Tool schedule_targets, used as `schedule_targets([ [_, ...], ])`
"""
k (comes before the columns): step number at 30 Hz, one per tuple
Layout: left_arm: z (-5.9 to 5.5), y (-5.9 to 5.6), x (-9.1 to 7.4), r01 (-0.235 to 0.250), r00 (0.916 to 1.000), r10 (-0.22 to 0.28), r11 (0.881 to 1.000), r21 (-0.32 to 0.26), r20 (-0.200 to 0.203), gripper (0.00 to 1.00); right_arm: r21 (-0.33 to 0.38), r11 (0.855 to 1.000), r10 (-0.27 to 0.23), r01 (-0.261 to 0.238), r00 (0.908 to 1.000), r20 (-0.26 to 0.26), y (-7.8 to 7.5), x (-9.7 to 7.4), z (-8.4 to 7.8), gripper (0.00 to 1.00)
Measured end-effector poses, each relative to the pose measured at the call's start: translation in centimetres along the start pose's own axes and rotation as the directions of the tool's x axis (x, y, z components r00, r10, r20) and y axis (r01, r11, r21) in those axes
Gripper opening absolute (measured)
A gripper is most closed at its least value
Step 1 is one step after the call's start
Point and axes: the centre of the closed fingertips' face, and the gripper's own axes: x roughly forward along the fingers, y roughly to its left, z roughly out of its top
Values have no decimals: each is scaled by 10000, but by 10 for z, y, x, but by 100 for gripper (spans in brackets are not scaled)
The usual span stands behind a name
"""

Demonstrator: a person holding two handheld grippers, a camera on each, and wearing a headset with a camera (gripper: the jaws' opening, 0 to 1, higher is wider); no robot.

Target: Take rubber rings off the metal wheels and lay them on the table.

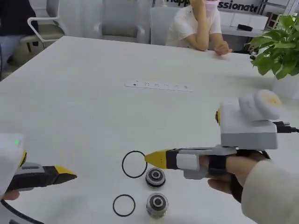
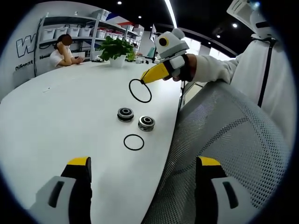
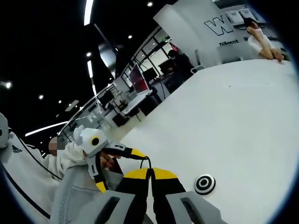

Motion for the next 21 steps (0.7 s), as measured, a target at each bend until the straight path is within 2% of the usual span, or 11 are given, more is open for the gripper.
schedule_targets([
  [9,-2,-1,1,48,10000,-48,10000,-33,-84,91,-405,9990,192,-205,9993,-317,14,14,-6,0],
  [21,-5,-1,3,97,9998,-100,9998,-147,-198,90,-549,9980,273,-314,9968,-746,13,27,-18,0],
])
